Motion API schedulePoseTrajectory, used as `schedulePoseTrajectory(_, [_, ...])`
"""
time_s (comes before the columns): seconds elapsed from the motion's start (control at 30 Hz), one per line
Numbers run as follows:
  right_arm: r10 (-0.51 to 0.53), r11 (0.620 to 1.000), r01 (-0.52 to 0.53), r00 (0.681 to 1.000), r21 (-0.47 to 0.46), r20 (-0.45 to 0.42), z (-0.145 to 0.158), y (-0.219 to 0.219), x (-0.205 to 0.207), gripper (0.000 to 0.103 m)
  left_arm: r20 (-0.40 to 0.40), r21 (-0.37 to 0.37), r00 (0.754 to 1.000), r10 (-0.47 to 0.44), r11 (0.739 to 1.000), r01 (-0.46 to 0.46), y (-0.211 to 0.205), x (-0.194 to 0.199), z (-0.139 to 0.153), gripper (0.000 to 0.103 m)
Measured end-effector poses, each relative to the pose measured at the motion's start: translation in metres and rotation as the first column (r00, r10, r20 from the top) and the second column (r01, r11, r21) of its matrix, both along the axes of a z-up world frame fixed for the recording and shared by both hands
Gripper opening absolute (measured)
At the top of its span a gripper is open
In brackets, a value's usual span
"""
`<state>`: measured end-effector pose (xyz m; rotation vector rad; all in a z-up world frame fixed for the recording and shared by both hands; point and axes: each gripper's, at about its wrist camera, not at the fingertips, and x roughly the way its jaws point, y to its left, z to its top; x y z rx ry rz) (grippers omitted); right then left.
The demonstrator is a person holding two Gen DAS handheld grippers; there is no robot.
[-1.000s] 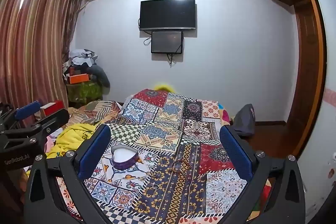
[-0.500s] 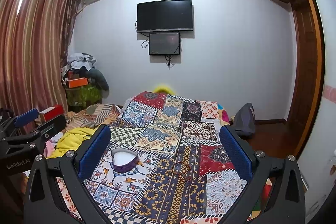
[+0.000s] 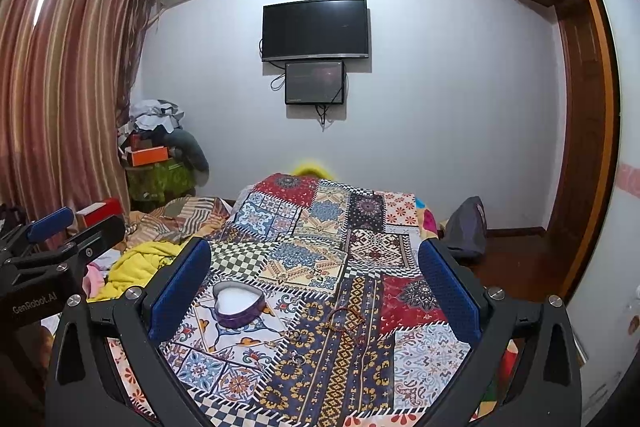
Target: Organize jewelry
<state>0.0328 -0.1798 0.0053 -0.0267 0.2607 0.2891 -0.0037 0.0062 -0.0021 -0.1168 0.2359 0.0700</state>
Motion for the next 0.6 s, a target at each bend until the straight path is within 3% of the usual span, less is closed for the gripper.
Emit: schedulePoseTrajectory(0.6, [-0.005,1.0,0.005,1.0,-0.001,-0.008,0.0002,-0.0007,0.0003,0.103,-0.012,0.006,1.0,-0.014,1.0,0.014,-0.0044,0.0026,-0.0022,0.103])
